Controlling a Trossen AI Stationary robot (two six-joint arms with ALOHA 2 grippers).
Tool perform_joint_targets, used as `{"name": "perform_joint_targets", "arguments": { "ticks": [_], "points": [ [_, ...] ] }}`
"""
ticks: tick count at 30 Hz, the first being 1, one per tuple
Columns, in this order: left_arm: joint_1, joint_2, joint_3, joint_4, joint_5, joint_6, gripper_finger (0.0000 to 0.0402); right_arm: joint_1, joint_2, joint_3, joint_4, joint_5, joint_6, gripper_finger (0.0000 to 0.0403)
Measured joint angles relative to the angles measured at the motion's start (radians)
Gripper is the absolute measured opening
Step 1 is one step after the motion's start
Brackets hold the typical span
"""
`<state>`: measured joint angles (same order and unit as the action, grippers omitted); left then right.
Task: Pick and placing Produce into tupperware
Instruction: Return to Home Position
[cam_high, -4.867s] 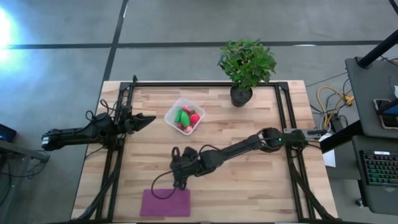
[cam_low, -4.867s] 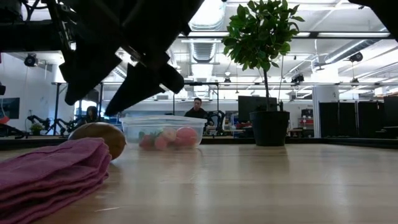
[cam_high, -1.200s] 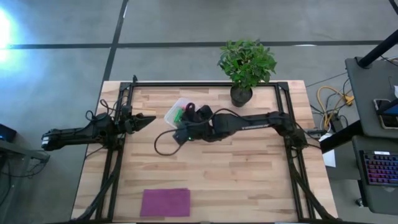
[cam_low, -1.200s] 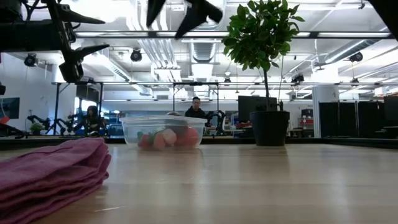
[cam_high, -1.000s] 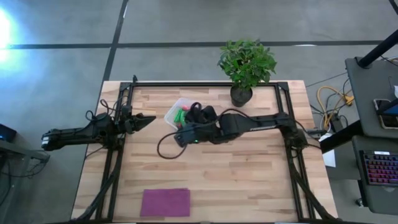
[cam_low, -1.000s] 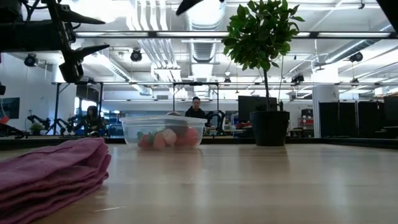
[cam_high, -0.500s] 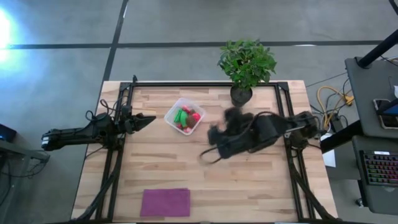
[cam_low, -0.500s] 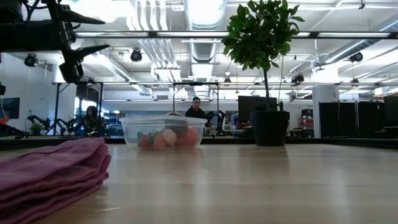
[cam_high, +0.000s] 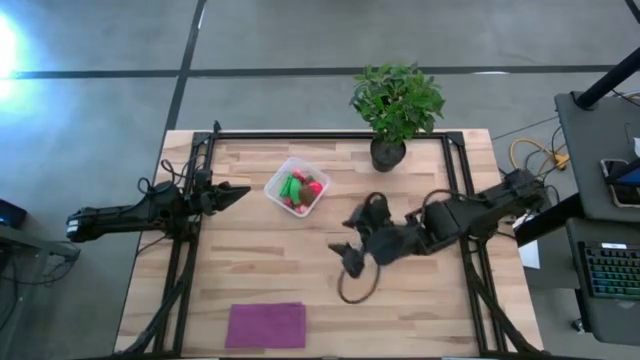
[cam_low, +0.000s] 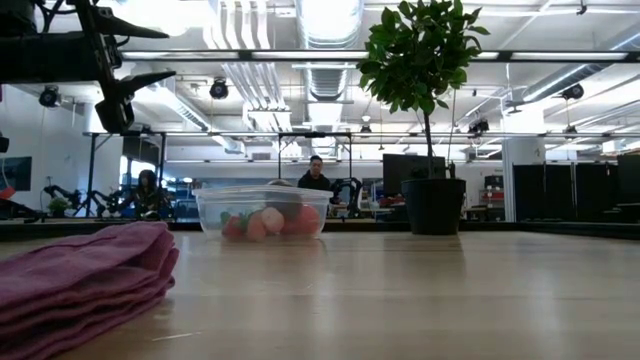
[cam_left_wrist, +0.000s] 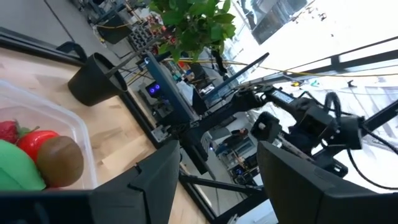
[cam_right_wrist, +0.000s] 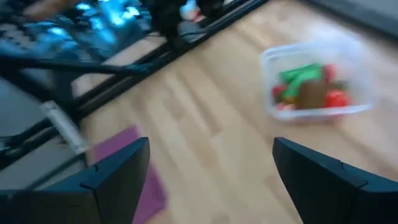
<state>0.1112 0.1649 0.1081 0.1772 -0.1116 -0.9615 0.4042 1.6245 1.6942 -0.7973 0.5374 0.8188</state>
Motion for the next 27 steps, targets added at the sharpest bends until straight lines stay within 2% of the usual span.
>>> {"name": "perform_joint_targets", "arguments": {
  "ticks": [7, 13, 16, 19, 21, 22, 27],
  "points": [
    [0.000, -0.002, 0.000, 0.000, 0.000, 0.000, 0.0201, 0.003, -0.304, -0.450, 0.334, -0.044, 0.000, 0.0332],
    [0.000, -0.002, 0.000, -0.002, 0.000, 0.000, 0.0201, 0.009, -0.607, -0.721, 0.583, -0.049, -0.185, 0.0332],
    [0.000, -0.003, 0.000, -0.002, 0.000, 0.000, 0.0201, 0.017, -0.728, -0.801, 0.601, -0.048, -0.250, 0.0329],
    [0.000, -0.003, 0.000, -0.002, 0.000, 0.000, 0.0201, 0.009, -0.850, -0.857, 0.545, -0.034, -0.200, 0.0331],
    [0.000, -0.003, 0.000, -0.001, 0.000, 0.000, 0.0201, 0.005, -0.926, -0.889, 0.480, -0.021, -0.076, 0.0332],
    [0.000, -0.003, 0.000, -0.002, 0.000, 0.000, 0.0201, 0.005, -0.964, -0.905, 0.457, -0.021, -0.073, 0.0333],
    [0.000, -0.003, 0.000, -0.001, 0.000, 0.000, 0.0201, 0.014, -1.114, -0.994, 0.506, -0.109, -0.264, 0.0336]
  ]
}}
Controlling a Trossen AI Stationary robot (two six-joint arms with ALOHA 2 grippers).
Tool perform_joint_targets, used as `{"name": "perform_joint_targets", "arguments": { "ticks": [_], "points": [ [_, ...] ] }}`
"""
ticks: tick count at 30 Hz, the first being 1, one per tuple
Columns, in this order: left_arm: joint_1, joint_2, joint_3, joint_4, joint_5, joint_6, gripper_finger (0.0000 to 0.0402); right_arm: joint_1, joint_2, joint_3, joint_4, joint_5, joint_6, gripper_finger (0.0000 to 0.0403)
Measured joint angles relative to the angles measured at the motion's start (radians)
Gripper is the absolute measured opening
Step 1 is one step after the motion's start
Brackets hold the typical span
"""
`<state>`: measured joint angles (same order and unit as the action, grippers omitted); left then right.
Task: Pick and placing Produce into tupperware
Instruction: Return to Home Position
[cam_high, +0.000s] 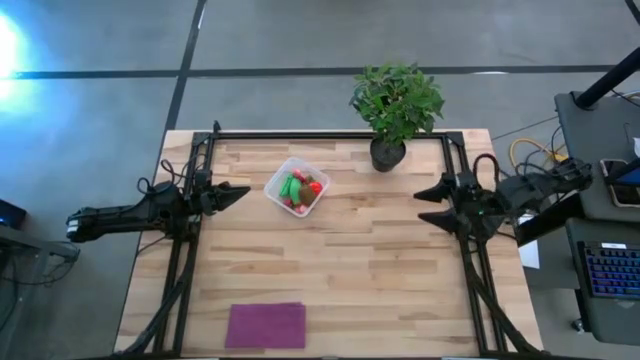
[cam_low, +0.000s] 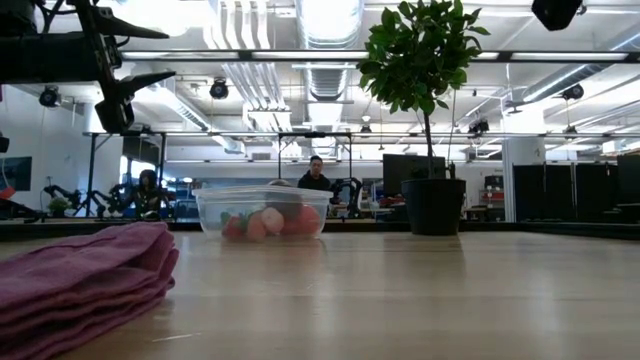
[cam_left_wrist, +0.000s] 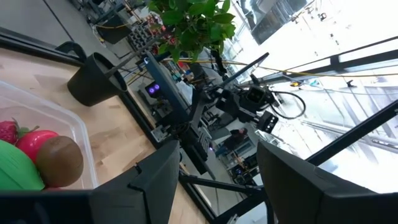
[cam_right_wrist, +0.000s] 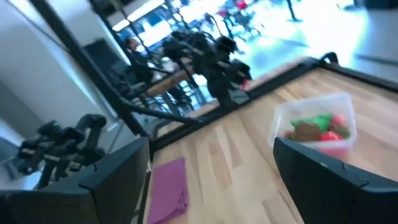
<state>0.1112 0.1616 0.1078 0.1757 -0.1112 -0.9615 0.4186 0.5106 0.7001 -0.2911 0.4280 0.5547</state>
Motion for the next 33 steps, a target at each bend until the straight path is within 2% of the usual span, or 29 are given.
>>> {"name": "perform_joint_targets", "arguments": {
  "ticks": [6, 24, 33],
  "points": [
    [0.000, 0.001, 0.000, 0.000, 0.000, 0.000, 0.0201, 0.000, -0.167, -0.135, 0.154, -0.091, -0.123, 0.0331],
    [0.000, 0.001, -0.001, 0.000, 0.000, 0.000, 0.0201, 0.000, -0.509, -0.485, 0.221, -0.087, -0.185, 0.0332],
    [0.000, 0.001, -0.002, 0.002, 0.000, 0.000, 0.0201, -0.002, -0.509, -0.529, 0.205, -0.032, -0.206, 0.0334]
  ]
}}
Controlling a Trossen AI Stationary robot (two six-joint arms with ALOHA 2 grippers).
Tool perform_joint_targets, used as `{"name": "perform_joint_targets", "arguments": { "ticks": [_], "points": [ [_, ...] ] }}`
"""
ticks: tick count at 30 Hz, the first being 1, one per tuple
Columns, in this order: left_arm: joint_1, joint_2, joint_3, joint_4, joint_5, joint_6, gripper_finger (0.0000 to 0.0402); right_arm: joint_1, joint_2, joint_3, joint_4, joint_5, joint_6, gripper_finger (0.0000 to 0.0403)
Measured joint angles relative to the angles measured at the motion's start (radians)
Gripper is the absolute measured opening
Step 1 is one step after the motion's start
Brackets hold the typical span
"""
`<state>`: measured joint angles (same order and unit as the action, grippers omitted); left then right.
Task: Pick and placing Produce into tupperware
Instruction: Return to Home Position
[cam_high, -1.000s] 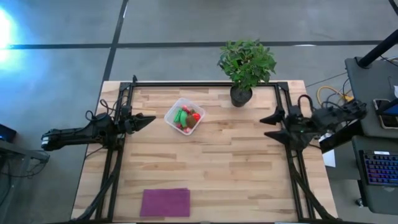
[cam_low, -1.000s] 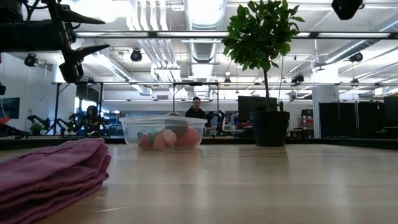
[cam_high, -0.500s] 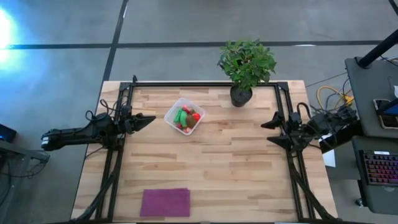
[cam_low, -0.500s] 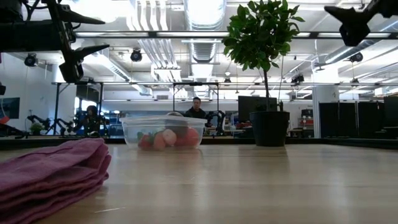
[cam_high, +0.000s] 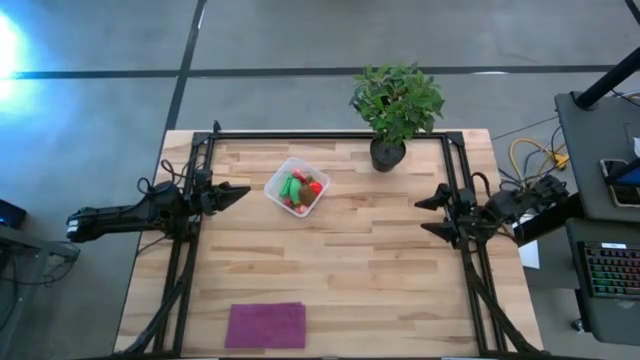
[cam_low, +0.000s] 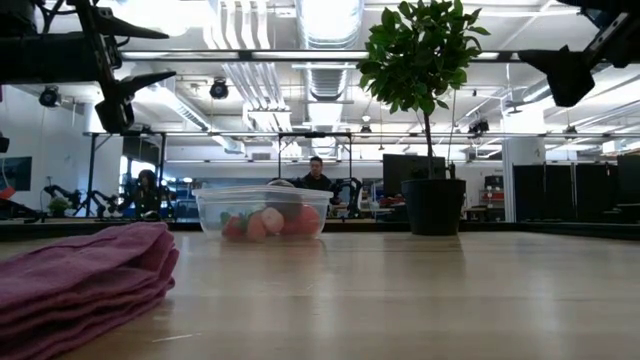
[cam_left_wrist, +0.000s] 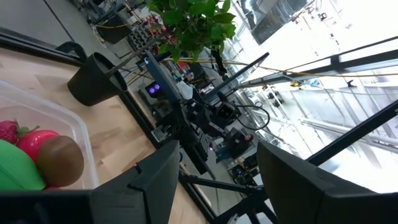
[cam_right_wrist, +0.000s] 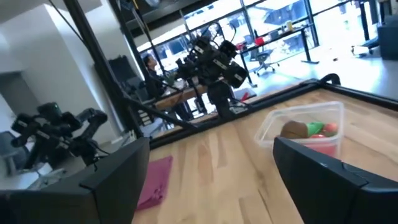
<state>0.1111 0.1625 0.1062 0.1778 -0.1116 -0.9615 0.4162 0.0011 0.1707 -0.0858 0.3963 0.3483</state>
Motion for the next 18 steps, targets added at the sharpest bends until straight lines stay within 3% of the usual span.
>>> {"name": "perform_joint_targets", "arguments": {
  "ticks": [12, 18],
  "points": [
    [0.000, 0.000, 0.000, -0.001, 0.000, 0.000, 0.0201, 0.000, -0.001, -0.147, 0.099, -0.012, 0.108, 0.0335],
    [0.000, -0.001, 0.000, -0.001, 0.000, 0.000, 0.0201, 0.000, 0.048, -0.162, 0.140, -0.048, 0.067, 0.0335]
  ]
}}
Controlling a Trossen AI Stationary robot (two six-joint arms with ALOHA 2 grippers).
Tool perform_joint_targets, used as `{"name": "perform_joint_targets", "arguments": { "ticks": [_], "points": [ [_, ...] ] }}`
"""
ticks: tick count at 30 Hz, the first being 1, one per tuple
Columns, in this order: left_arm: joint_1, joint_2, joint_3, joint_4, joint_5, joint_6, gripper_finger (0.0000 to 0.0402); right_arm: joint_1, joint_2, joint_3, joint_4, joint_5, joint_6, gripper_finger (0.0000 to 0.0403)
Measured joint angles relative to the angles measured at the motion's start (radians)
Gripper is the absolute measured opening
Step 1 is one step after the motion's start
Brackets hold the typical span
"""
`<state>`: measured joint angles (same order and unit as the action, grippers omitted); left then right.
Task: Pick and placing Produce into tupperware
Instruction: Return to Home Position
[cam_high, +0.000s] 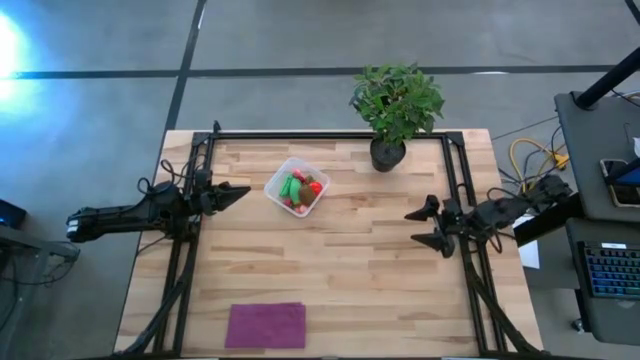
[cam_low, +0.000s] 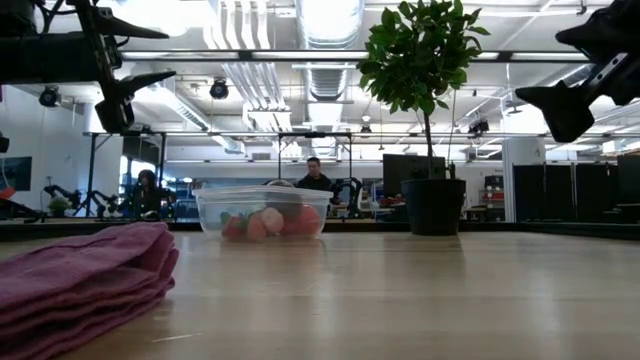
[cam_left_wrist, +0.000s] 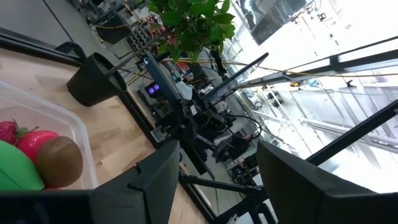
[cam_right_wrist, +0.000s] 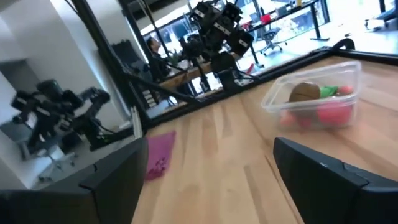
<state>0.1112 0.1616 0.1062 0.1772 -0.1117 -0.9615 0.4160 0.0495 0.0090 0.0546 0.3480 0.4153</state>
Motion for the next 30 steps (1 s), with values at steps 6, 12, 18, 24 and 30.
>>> {"name": "perform_joint_targets", "arguments": {
  "ticks": [6, 12, 18, 24, 30],
  "points": [
    [0.000, 0.001, 0.000, -0.003, 0.000, 0.000, 0.0201, 0.001, 0.052, 0.000, 0.000, 0.010, -0.009, 0.0330],
    [0.000, 0.000, 0.000, -0.001, 0.000, 0.000, 0.0201, 0.000, 0.077, 0.000, 0.000, 0.011, -0.015, 0.0333],
    [0.000, 0.001, 0.000, -0.002, 0.000, 0.000, 0.0201, 0.000, 0.077, 0.000, 0.001, 0.011, -0.015, 0.0336],
    [0.000, 0.001, 0.000, -0.002, 0.000, 0.000, 0.0201, 0.000, 0.078, 0.000, 0.001, 0.011, -0.015, 0.0331],
    [0.000, 0.001, 0.000, -0.001, 0.000, 0.000, 0.0201, 0.000, 0.078, 0.000, 0.002, 0.011, -0.015, 0.0335]
  ]
}}
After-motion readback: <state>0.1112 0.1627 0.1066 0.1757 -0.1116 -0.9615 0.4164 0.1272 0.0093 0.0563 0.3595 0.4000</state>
